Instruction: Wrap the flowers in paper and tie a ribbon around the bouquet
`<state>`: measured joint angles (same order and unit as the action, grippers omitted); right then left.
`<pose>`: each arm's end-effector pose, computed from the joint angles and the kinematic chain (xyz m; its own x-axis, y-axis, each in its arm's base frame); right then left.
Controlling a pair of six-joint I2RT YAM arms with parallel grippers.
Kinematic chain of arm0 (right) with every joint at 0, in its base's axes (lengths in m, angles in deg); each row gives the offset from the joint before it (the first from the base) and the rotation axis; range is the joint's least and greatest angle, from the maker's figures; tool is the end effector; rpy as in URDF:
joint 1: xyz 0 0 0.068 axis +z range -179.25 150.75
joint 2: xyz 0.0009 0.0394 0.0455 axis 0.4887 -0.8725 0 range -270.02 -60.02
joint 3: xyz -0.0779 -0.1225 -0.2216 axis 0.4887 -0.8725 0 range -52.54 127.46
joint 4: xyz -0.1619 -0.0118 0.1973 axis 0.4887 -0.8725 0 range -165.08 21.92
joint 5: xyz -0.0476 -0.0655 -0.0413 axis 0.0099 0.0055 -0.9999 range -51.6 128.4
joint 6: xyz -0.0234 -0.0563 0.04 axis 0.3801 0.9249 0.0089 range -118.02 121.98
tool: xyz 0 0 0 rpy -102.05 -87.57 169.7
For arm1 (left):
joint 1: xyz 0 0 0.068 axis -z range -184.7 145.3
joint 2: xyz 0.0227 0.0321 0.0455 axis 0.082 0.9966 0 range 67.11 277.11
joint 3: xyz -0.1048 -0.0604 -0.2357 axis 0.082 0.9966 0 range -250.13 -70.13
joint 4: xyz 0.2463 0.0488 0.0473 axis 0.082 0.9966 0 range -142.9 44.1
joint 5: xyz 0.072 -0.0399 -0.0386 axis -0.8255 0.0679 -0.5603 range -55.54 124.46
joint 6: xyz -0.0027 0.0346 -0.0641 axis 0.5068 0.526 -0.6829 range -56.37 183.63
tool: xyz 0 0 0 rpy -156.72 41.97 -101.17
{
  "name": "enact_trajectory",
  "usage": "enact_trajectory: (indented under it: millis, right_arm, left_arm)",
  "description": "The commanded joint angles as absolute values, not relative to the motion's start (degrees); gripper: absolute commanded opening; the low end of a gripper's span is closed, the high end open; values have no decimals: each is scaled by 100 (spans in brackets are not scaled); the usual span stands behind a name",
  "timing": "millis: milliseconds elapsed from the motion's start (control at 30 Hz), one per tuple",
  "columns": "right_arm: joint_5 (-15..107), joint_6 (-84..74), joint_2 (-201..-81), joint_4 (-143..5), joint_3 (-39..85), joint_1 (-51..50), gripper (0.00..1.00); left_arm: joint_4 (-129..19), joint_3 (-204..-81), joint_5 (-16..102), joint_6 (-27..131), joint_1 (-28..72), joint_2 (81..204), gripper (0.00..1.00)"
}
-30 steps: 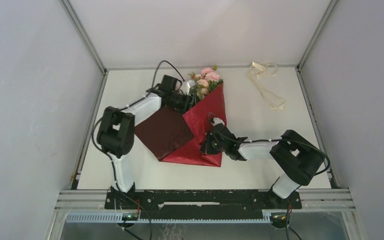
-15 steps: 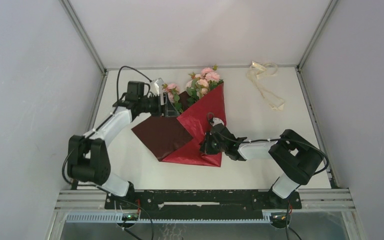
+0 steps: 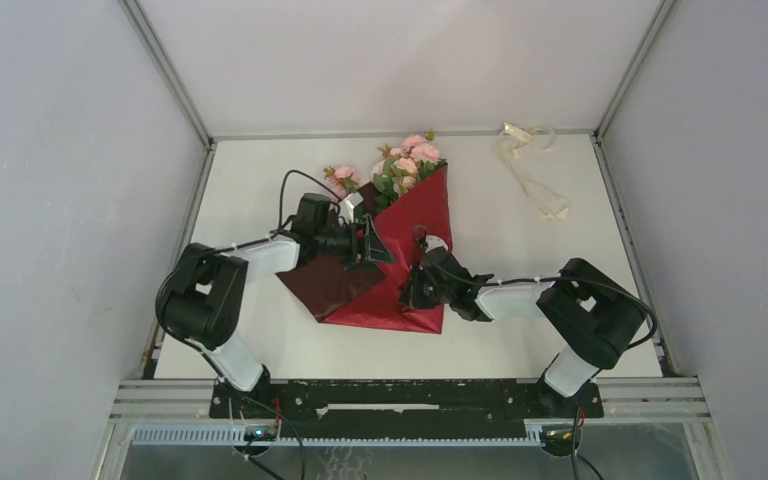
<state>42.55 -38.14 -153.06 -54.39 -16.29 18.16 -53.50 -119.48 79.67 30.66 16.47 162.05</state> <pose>0.2084 0.2332 0.1103 -0.8497 0.0251 -0.5267 -0.2911 0.8105 0.5083 0.2963 -0.1609 0.1574 -0.9463 -0.0447 -0.3202 0.2472 0.5381 -0.8058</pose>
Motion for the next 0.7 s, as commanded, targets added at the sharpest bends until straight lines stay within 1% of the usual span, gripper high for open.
enact_trajectory:
  millis: [0, 33, 67, 133, 233, 267, 300, 333, 367, 433, 500, 533, 600, 667]
  right_arm:
    - [4208, -3649, -15257, -5563, -1642, 1867, 0]
    - [4216, -3638, -15233, -5576, -1642, 1866, 0]
    - [4225, -3620, -15199, -5596, -1643, 1871, 0]
    - [4227, -3558, -15122, -5635, -1642, 1869, 0]
    - [4373, -3407, -15046, -5676, -1642, 1857, 0]
    - [4486, -3338, -15022, -5685, -1637, 1843, 0]
    - [4594, -3252, -14994, -5777, -1591, 1828, 0]
    - [4692, -3126, -14941, -5920, -1525, 1817, 1]
    - [4780, -2994, -14889, -6074, -1459, 1813, 3]
    - [5105, -2695, -14698, -6307, -1383, 1812, 13]
    - [5458, -2446, -14464, -6498, -1333, 1804, 25]
    - [5579, -2350, -14353, -6597, -1312, 1795, 29]
    - [5760, -2145, -14128, -6875, -1263, 1769, 36]
    - [5921, -1982, -13921, -7214, -1216, 1701, 39]
  left_arm:
    - [-6984, -12046, 8395, 2097, 1727, 16362, 79]
    - [-7207, -12080, 8438, 1933, 1727, 16421, 73]
    - [-7370, -12106, 8499, 1794, 1727, 16474, 65]
    - [-7669, -12115, 8620, 1571, 1720, 16546, 45]
    - [-7778, -12111, 8679, 1537, 1684, 16588, 19]
    - [-7773, -12118, 8716, 1527, 1652, 16609, 8]
    - [-7746, -12125, 8763, 1503, 1591, 16651, 1]
    - [-7704, -12148, 8808, 1462, 1480, 16714, 0]
    - [-7660, -12159, 8836, 1467, 1383, 16757, 0]
    - [-7255, -12230, 8743, 1788, 1160, 16849, 0]
    - [-6318, -12501, 8394, 2563, 1019, 16955, 0]
    - [-5879, -12617, 8241, 2919, 1001, 17030, 0]
    - [-5504, -12710, 8186, 3212, 998, 17230, 0]
    - [-5399, -12748, 8226, 3243, 998, 17430, 0]
